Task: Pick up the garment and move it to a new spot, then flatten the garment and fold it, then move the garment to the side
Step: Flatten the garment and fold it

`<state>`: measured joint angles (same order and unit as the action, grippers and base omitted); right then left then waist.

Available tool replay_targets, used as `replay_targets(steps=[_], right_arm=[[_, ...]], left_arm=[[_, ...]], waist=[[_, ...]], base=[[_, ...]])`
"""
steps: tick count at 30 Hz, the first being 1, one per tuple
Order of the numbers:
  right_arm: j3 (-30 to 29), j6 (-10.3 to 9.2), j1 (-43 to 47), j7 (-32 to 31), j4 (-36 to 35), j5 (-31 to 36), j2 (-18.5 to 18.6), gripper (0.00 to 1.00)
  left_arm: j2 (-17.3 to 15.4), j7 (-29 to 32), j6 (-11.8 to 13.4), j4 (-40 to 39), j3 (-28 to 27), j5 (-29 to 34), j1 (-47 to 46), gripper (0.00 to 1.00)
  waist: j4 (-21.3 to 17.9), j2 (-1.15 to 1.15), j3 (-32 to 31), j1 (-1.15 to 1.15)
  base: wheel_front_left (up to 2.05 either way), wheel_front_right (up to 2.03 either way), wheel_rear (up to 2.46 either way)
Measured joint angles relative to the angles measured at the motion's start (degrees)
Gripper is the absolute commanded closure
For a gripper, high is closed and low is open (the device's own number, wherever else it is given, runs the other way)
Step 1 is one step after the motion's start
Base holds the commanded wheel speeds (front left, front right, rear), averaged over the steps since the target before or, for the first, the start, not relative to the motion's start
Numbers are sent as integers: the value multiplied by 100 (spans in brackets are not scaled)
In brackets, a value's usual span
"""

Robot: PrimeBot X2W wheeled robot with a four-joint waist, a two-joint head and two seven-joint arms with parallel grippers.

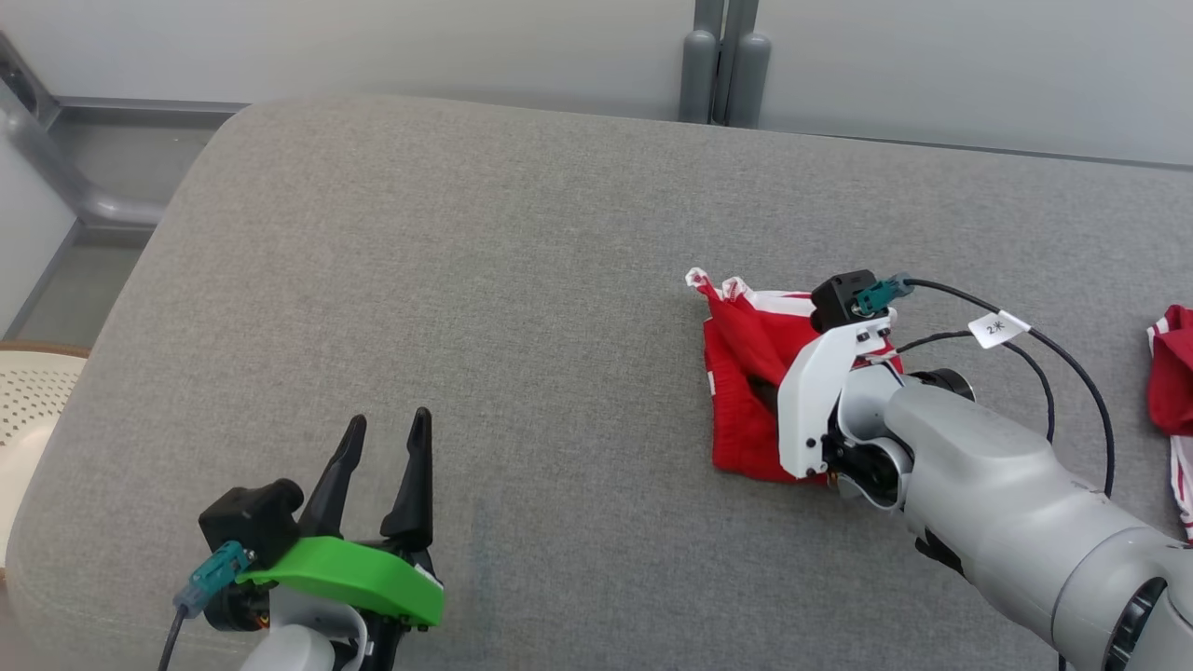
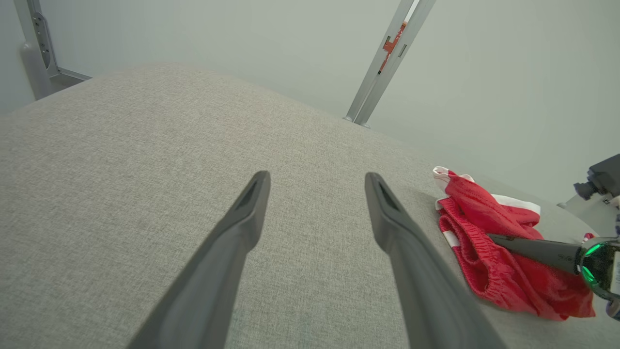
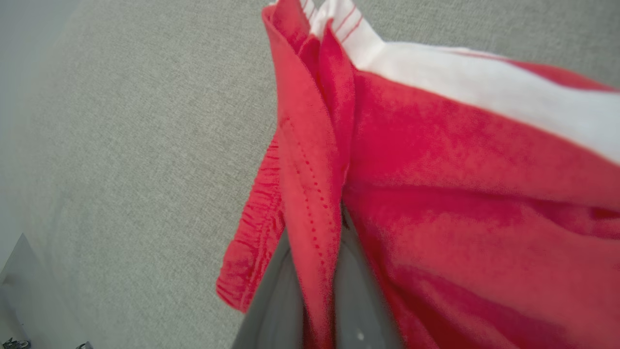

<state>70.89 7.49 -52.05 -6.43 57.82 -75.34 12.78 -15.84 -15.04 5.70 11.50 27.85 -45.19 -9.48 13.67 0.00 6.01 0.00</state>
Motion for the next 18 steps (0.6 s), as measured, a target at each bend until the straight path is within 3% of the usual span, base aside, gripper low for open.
replay_targets(steps=[8,14,18], right_arm=[[-55,1,6,789,-554,94,125,0],[-647,0,118,1749,-829,-153,878,0],[-781,0,364,1974,-661,-129,1250,0]], left_arm=[[14,0,-32,-154,-379,236,36,0],[54,0,-46,-401,-727,644,182,0],[129,-1,-47,-512,-912,1014,253,0]], waist=[[-289,0,-170,0],[-504,0,-358,0],[-533,0,-423,0]], base=[[0,0,0],[0,0,0],[0,0,0]])
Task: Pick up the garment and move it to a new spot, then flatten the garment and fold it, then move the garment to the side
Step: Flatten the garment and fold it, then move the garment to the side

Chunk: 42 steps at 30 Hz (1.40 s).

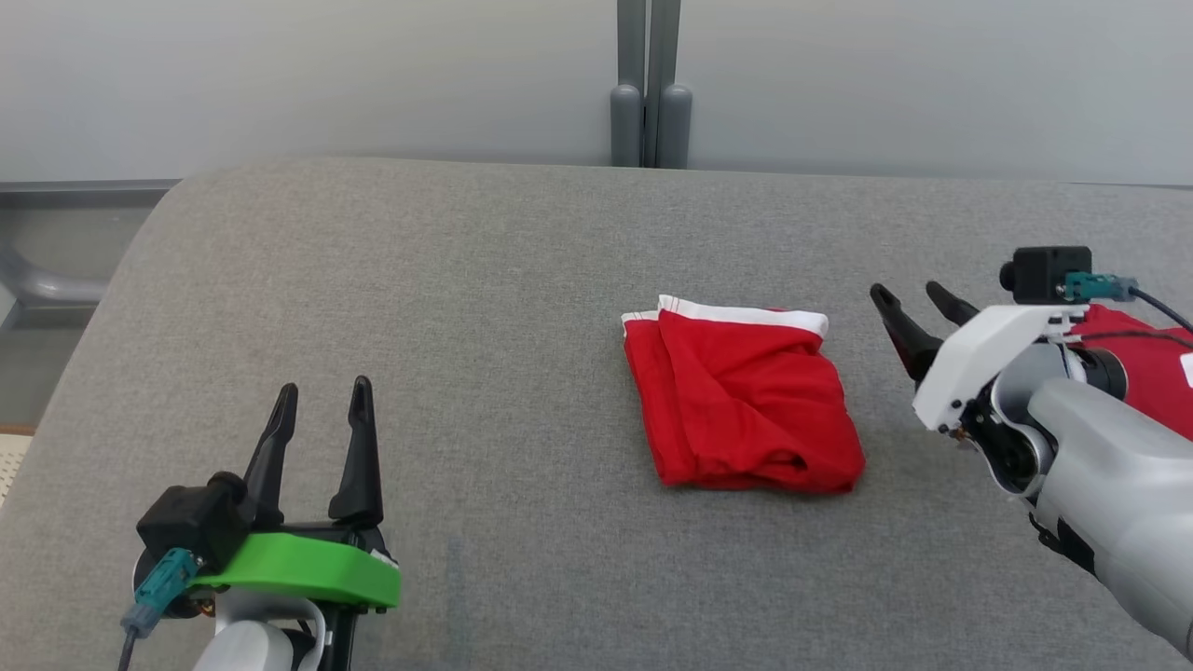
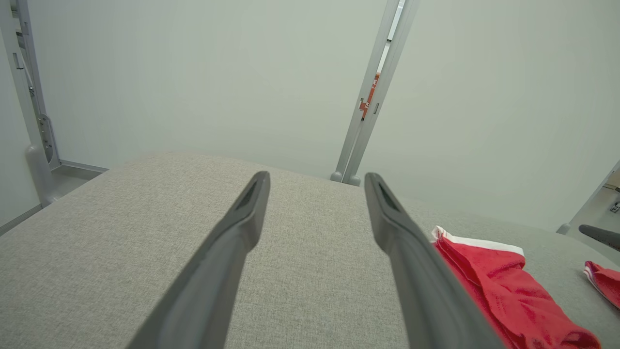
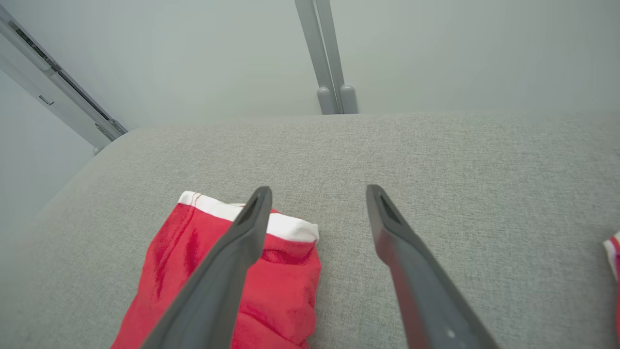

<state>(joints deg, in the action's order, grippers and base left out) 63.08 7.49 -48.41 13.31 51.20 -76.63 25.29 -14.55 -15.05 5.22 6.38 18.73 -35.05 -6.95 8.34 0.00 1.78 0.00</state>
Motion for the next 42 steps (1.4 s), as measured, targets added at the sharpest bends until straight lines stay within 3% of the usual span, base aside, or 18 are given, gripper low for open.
replay_targets(steps=[8,11,17,21,24,28,34,42], right_arm=[[-182,0,453,142,386,102,84,0],[-556,0,529,151,371,280,130,0],[-2399,1,985,174,-331,1659,470,0],[-3746,0,1784,174,-1151,2711,434,0],[-4708,0,2556,174,-2015,3530,166,0],[-5460,0,3488,175,-3017,4347,-307,0],[-5920,3,4402,175,-4172,5167,-937,0],[-6092,1,4864,175,-4461,5737,-1308,0]], left_arm=[[221,1,-223,47,-137,316,124,0],[265,0,-271,116,-174,370,201,0],[307,1,-313,129,-401,448,408,0],[334,0,-320,71,-582,553,564,0],[335,0,-322,21,-743,609,732,0],[336,0,-360,-32,-893,730,856,0],[359,0,-458,-77,-1024,1022,984,0],[415,1,-600,69,-1046,1383,994,0]], waist=[[237,0,-29,0],[309,0,-90,0],[216,0,-259,0],[66,0,-352,0],[-76,0,-430,0],[-267,0,-519,0],[-564,0,-590,0],[-882,0,-605,0]], base=[[0,0,0],[0,0,0],[0,0,0],[0,0,0],[0,0,0],[0,0,0],[0,0,0],[0,0,0]])
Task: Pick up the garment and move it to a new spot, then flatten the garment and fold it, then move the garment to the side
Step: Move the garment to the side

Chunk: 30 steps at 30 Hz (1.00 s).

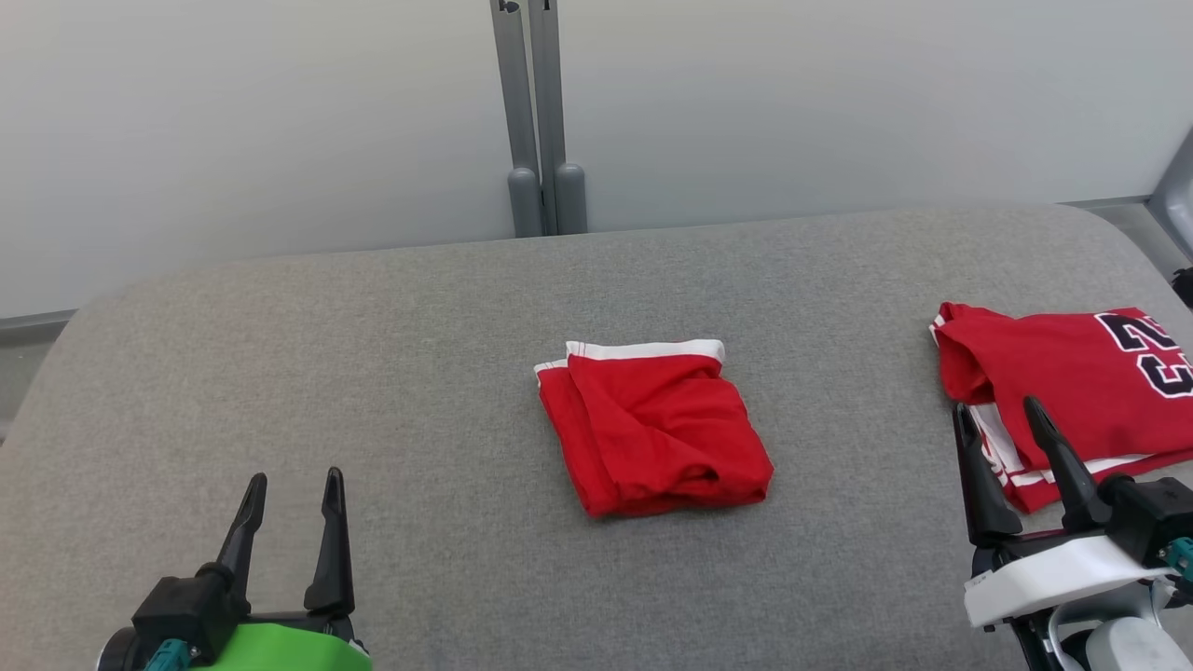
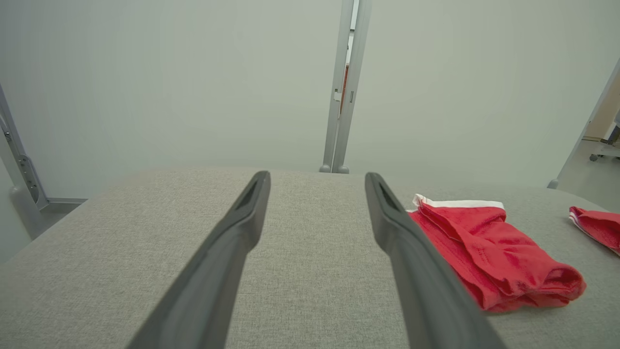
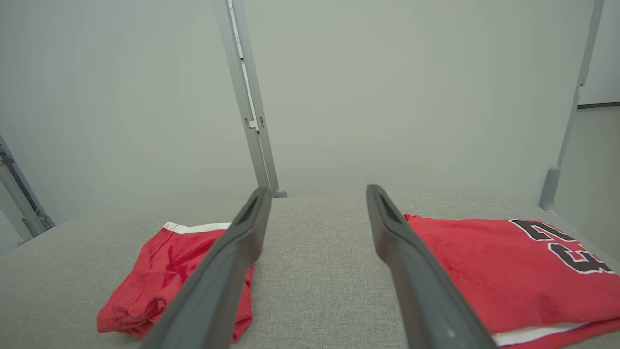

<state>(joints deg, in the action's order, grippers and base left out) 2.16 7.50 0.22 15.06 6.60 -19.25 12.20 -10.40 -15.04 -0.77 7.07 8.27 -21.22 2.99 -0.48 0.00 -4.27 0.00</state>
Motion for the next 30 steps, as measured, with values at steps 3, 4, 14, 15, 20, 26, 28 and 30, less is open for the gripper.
replay_targets(steps=[3,4,14,15,20,26,28,30], right_arm=[[33,0,-1,0,16,51,-24,0],[48,0,-4,0,25,64,-24,0],[367,0,-316,-89,333,0,185,0],[438,0,-438,-190,422,-26,227,0],[869,0,-1168,-886,1068,-318,328,0],[1318,-1,-2164,-1444,2159,-1069,385,0],[1469,0,-2465,-1562,2497,-1307,378,0],[1655,0,-2750,-1694,2883,-1505,413,0]], left_arm=[[55,0,-56,58,-29,27,-1,0],[63,-1,-75,74,-45,40,-2,0],[207,-1,-230,186,-70,124,-53,0],[222,-1,-244,191,-62,131,-76,0],[276,-1,-325,233,45,152,-169,0],[308,1,-376,315,189,179,-380,0],[334,1,-385,343,236,179,-454,0],[363,1,-403,383,300,179,-531,0]], waist=[[-70,0,15,0],[-83,0,21,0],[21,0,99,0],[56,0,113,0],[282,0,191,0],[660,0,341,0],[778,0,413,0],[902,0,504,0]], base=[[0,0,0],[0,0,0],[0,0,0],[0,0,0],[0,0,0],[0,0,0],[0,0,0],[0,0,0]])
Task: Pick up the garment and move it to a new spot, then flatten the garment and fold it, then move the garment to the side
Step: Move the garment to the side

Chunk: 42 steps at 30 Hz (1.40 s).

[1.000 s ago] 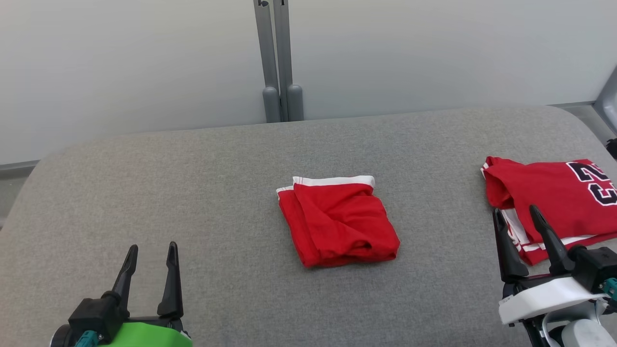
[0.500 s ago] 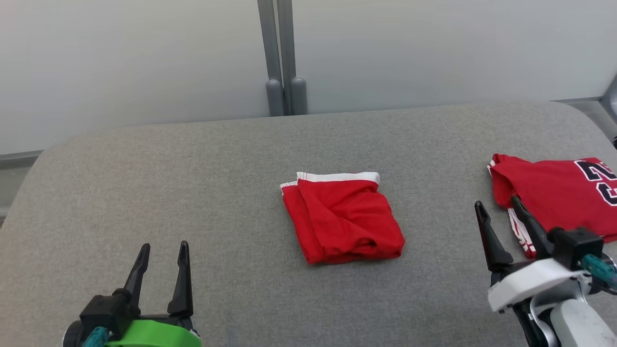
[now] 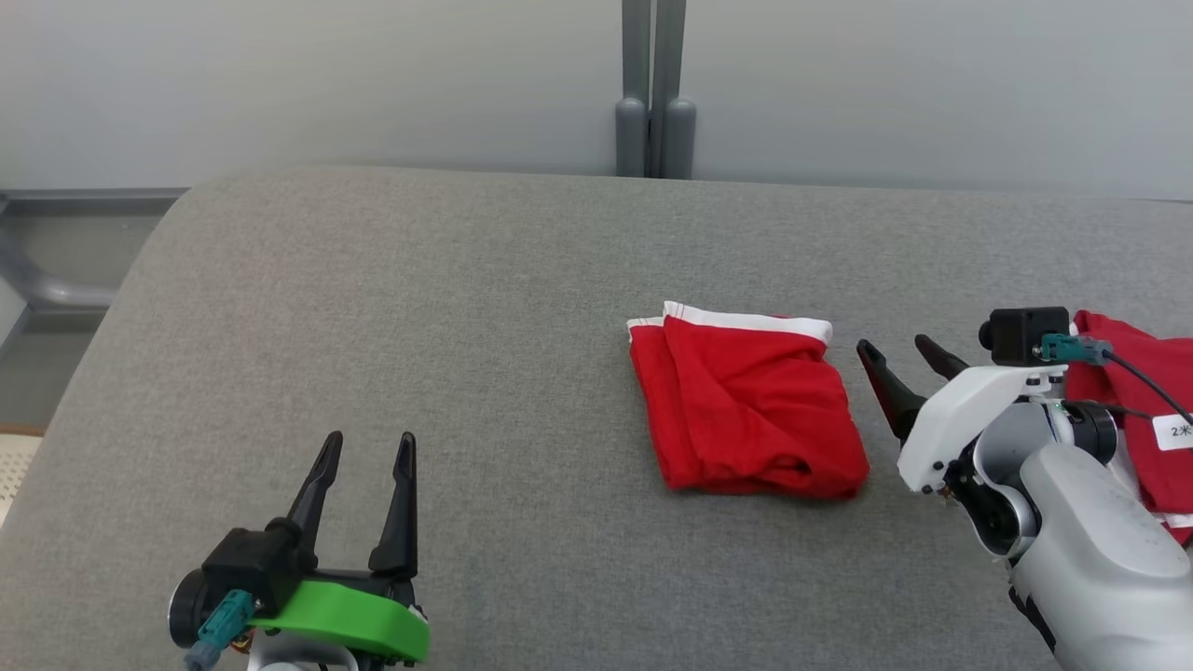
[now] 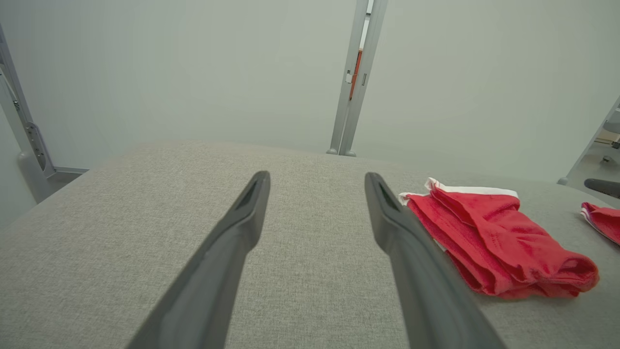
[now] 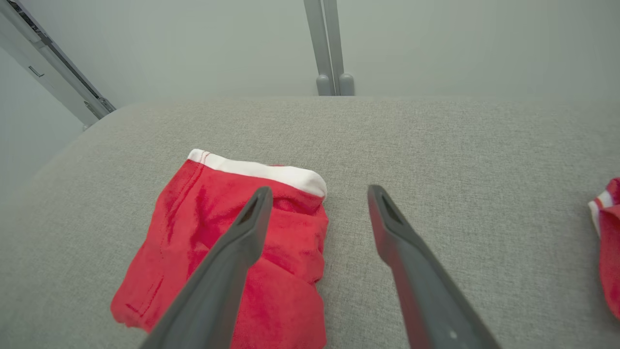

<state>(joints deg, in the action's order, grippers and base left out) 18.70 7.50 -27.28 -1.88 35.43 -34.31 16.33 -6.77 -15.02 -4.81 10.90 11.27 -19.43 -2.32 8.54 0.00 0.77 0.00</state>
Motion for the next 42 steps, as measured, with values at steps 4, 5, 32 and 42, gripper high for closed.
replay_targets(steps=[4,5,32,42], right_arm=[[298,0,-358,-419,693,-409,21,0],[379,-1,-426,-566,854,-512,22,0],[1705,-1,-1033,-435,1461,-1861,181,100],[2270,-1,-1063,-421,1002,-2116,705,100]], left_arm=[[18,0,-19,63,26,0,-136,0],[19,0,-22,76,30,0,-177,0],[-88,-1,-88,65,218,187,-348,0],[-88,83,-174,-19,614,203,-495,0]], waist=[[208,0,175,0],[264,0,221,0],[104,0,318,0],[-862,0,126,0]], base=[[0,0,0],[0,0,0],[0,0,0],[0,0,0]])
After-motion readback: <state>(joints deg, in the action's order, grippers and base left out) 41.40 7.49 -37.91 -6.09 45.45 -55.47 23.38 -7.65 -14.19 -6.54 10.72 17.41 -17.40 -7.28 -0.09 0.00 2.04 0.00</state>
